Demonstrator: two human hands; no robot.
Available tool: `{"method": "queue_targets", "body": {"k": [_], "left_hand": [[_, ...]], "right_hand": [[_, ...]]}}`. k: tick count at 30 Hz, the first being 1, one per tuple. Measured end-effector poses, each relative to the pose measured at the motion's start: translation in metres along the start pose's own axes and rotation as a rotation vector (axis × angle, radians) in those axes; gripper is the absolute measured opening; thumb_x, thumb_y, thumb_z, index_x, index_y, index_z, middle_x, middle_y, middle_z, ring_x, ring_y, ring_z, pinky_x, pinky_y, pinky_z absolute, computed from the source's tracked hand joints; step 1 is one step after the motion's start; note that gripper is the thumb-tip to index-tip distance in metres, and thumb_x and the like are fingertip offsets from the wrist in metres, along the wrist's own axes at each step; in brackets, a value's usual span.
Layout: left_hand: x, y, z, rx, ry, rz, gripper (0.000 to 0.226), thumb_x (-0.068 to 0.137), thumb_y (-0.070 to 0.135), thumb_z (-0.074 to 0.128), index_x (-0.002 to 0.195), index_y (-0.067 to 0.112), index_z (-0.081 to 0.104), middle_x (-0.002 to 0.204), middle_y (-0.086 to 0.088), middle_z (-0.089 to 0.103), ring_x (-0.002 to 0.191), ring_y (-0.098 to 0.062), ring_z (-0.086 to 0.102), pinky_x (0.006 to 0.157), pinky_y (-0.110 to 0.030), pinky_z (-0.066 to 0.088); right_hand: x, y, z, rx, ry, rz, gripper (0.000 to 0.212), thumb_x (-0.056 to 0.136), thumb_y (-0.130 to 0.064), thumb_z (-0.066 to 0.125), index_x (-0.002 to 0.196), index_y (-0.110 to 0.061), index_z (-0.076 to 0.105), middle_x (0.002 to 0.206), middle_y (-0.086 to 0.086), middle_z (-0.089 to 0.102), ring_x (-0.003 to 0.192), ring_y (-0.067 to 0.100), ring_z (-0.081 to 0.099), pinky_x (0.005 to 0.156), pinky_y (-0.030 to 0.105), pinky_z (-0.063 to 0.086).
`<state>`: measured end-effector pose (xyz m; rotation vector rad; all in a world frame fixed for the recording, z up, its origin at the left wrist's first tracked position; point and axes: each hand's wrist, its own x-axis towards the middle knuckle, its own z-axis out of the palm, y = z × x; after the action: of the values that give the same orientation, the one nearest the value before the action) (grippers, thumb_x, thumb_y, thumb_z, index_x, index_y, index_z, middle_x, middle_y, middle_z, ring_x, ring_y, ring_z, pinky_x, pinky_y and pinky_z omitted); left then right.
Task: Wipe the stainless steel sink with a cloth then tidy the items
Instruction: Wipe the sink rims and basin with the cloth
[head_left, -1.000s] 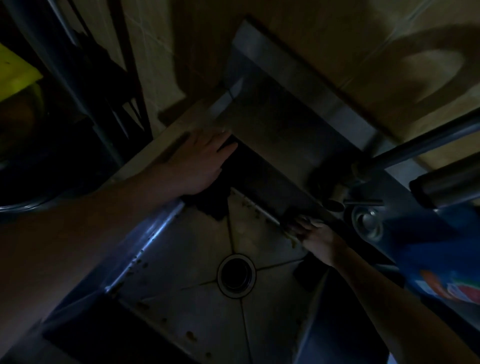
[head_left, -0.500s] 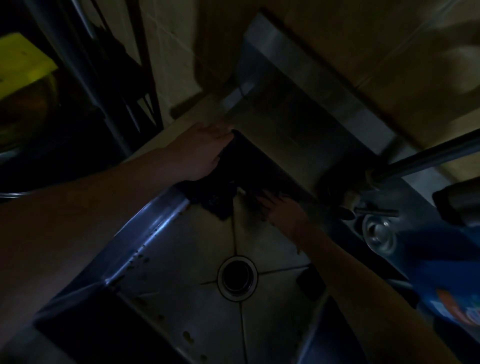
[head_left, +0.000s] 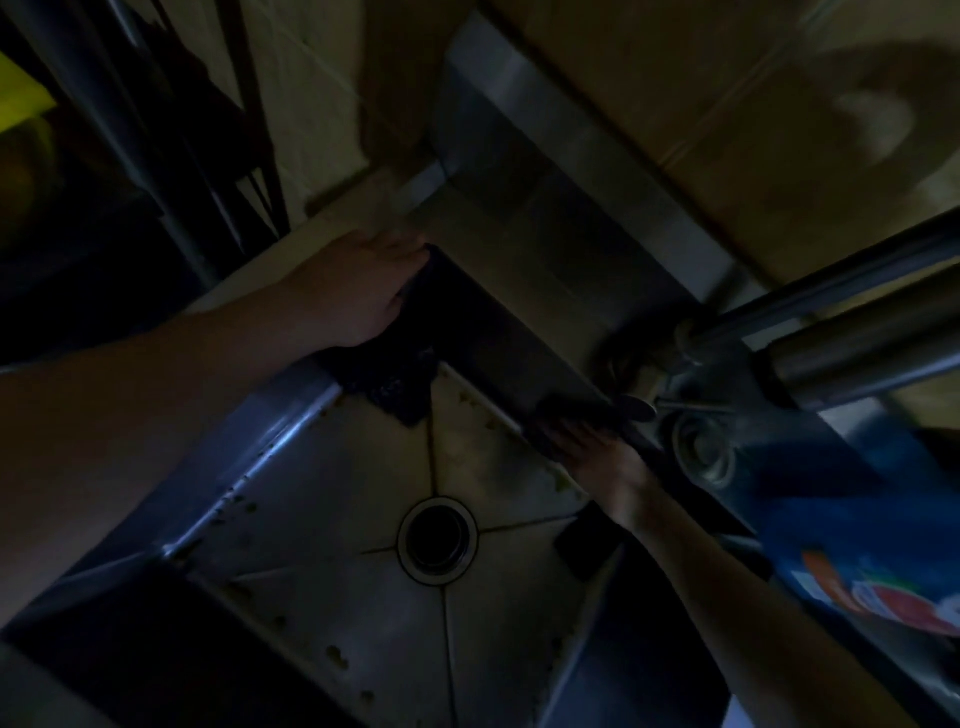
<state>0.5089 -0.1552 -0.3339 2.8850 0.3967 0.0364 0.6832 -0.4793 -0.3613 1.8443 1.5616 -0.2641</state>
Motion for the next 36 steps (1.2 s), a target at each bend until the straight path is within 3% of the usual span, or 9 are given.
{"method": "queue_targets", "body": {"k": [3,5,9,11,15,18,22,30,36], "left_hand": [[-0.003,0.004,-0.002,0.018,-0.005,0.004,0.062,0.083,0.012,0.056,0.140,0.001,0.034,0.148,-0.021,0.033,0.133,-0.034,0.037,0.104,-0.040,0.027],[-0.003,0.007,-0.004,0.036,-0.026,-0.003,0.063,0.085,0.014,0.054,0.142,0.001,0.031,0.150,-0.020,0.030,0.134,-0.034,0.035,0.107,-0.042,0.029],[-0.006,0.007,-0.008,0.001,-0.038,0.002,0.062,0.087,0.014,0.051,0.143,0.003,0.028,0.152,-0.018,0.025,0.134,-0.034,0.035,0.107,-0.042,0.030],[-0.011,0.003,-0.008,-0.006,-0.025,0.024,0.063,0.086,0.014,0.053,0.143,0.004,0.029,0.152,-0.018,0.027,0.132,-0.034,0.037,0.105,-0.043,0.031],[-0.023,-0.002,-0.003,0.061,-0.057,0.055,0.067,0.083,0.016,0.057,0.143,0.006,0.030,0.152,-0.018,0.027,0.133,-0.034,0.035,0.105,-0.043,0.031],[-0.025,-0.003,0.001,0.095,-0.076,0.076,0.066,0.084,0.018,0.055,0.143,0.007,0.028,0.153,-0.017,0.022,0.136,-0.034,0.031,0.107,-0.044,0.031],[-0.019,0.000,0.004,0.097,-0.087,0.092,0.069,0.087,0.022,0.052,0.146,0.011,0.020,0.157,-0.014,0.011,0.138,-0.030,0.027,0.107,-0.043,0.030],[0.002,-0.009,0.006,0.118,-0.121,0.141,0.072,0.089,0.024,0.052,0.148,0.012,0.013,0.158,-0.012,0.006,0.142,-0.028,0.018,0.109,-0.041,0.026],[0.009,-0.020,0.005,0.057,-0.100,0.193,0.070,0.088,0.023,0.052,0.147,0.008,0.017,0.157,-0.012,0.009,0.143,-0.025,0.016,0.113,-0.035,0.017]], "right_hand": [[0.046,-0.012,-0.043,-0.039,0.164,-0.186,0.045,0.071,-0.017,0.048,0.108,-0.025,0.073,0.122,-0.006,0.067,0.110,0.016,0.066,0.081,0.026,0.058],[0.057,-0.015,-0.058,-0.013,0.277,-0.206,0.041,0.072,-0.017,0.053,0.108,-0.022,0.073,0.123,-0.004,0.067,0.111,0.018,0.066,0.078,0.026,0.057],[0.040,-0.011,-0.030,-0.031,0.143,-0.192,0.064,0.066,-0.024,0.077,0.128,-0.024,0.060,0.140,-0.001,0.054,0.129,0.021,0.052,0.087,0.029,0.052],[0.018,-0.011,-0.005,0.007,0.011,-0.149,0.070,0.078,-0.029,0.068,0.142,-0.025,0.042,0.149,-0.001,0.042,0.137,0.019,0.042,0.102,0.027,0.043],[-0.015,-0.014,0.022,0.138,0.125,-0.071,0.051,0.075,-0.013,0.039,0.116,-0.027,0.068,0.118,-0.006,0.070,0.103,0.014,0.069,0.087,0.014,0.050],[-0.018,-0.026,0.022,0.368,0.287,0.068,0.046,0.067,-0.004,0.065,0.109,-0.020,0.073,0.113,0.001,0.072,0.101,0.022,0.070,0.067,0.026,0.060],[-0.005,-0.054,0.030,0.748,0.323,0.289,0.050,0.078,0.013,0.043,0.121,-0.002,0.063,0.138,0.013,0.053,0.134,0.029,0.044,0.113,0.036,0.036],[0.021,-0.097,0.050,1.404,0.248,0.819,0.042,0.086,0.012,0.052,0.126,0.001,0.058,0.137,0.018,0.053,0.129,0.032,0.047,0.110,0.037,0.036],[0.058,-0.115,0.045,1.538,0.268,1.086,0.047,0.080,0.015,0.051,0.126,0.002,0.057,0.135,0.022,0.053,0.128,0.036,0.047,0.106,0.039,0.036]]}}
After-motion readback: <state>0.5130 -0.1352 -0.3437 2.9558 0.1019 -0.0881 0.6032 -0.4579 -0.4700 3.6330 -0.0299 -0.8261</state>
